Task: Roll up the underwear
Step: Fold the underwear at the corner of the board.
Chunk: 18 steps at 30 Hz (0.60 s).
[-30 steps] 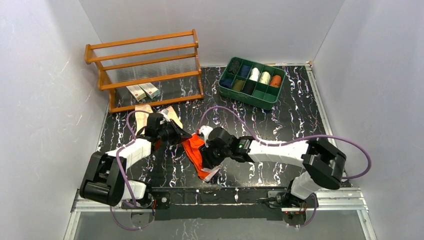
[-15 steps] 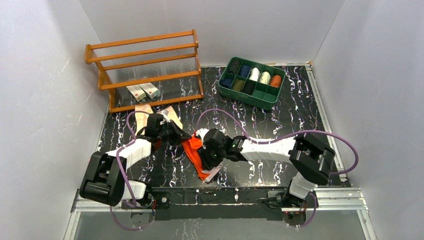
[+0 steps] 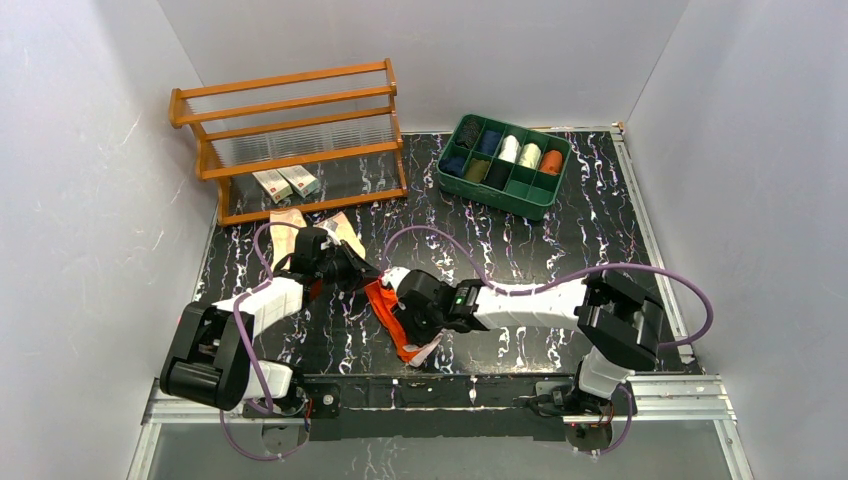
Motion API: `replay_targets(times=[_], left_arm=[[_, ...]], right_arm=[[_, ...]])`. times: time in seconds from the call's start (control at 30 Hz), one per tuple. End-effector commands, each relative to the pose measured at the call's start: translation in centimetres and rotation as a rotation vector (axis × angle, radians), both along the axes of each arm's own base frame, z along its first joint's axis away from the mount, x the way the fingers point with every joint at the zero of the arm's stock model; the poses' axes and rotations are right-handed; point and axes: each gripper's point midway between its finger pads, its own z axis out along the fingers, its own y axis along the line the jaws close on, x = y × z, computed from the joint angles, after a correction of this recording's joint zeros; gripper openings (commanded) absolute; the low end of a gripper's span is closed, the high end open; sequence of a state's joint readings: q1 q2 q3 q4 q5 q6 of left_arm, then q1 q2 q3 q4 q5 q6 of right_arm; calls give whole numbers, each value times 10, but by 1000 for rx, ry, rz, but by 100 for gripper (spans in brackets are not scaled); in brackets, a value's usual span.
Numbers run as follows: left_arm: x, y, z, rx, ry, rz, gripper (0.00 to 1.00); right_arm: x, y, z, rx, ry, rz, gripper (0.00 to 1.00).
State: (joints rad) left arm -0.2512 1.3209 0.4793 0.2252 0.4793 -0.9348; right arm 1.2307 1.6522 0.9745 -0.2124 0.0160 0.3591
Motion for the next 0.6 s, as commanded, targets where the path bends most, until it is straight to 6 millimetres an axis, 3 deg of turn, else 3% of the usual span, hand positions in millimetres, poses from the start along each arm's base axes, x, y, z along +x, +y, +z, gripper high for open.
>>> replay_targets(times=[0.0, 0.13, 0.33, 0.57], left_arm=[[-2, 0, -1, 5, -2, -13, 0], [-2, 0, 0, 6, -4, -11, 0], [-2, 1, 2, 15, -7, -14, 0], [-7, 5, -1, 45, -1, -18, 0]], right_arm=[[8, 6, 15, -1, -87, -11, 17], [5, 8, 30, 15, -107, -2, 6], [-5, 8, 54, 54, -108, 27, 4], [-20, 7, 67, 116, -60, 66, 5]])
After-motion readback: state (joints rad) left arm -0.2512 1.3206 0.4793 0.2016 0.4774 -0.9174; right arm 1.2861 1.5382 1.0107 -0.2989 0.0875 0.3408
